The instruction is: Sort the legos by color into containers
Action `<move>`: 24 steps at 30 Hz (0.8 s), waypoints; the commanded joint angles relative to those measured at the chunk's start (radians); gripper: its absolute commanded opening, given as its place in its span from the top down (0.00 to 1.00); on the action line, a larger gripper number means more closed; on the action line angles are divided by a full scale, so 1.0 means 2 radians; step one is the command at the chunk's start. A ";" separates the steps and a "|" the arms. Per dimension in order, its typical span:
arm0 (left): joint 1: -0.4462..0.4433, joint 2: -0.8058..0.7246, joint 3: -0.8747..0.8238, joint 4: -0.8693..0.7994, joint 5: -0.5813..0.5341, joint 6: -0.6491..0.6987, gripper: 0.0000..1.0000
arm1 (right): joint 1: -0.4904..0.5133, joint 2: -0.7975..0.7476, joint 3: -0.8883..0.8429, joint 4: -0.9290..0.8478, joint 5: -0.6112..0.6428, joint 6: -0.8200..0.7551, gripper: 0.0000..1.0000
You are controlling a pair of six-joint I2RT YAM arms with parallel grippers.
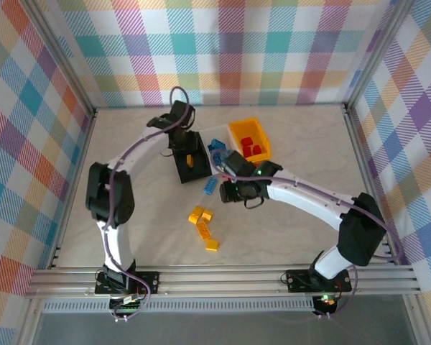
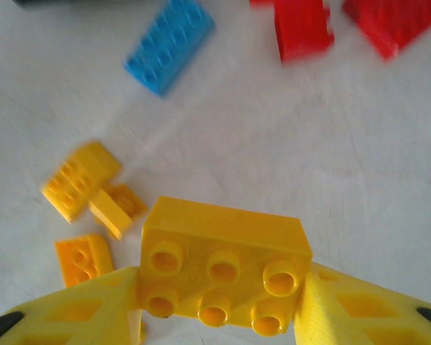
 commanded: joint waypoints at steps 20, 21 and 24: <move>0.012 -0.533 -0.471 -0.012 0.056 -0.151 0.53 | -0.053 0.433 0.551 -0.033 -0.079 -0.143 0.39; 0.007 -0.534 -0.482 0.001 0.067 -0.159 0.51 | -0.055 0.436 0.555 -0.032 -0.082 -0.144 0.39; -0.018 -0.525 -0.504 0.028 0.071 -0.172 0.47 | -0.056 0.436 0.555 -0.025 -0.089 -0.142 0.38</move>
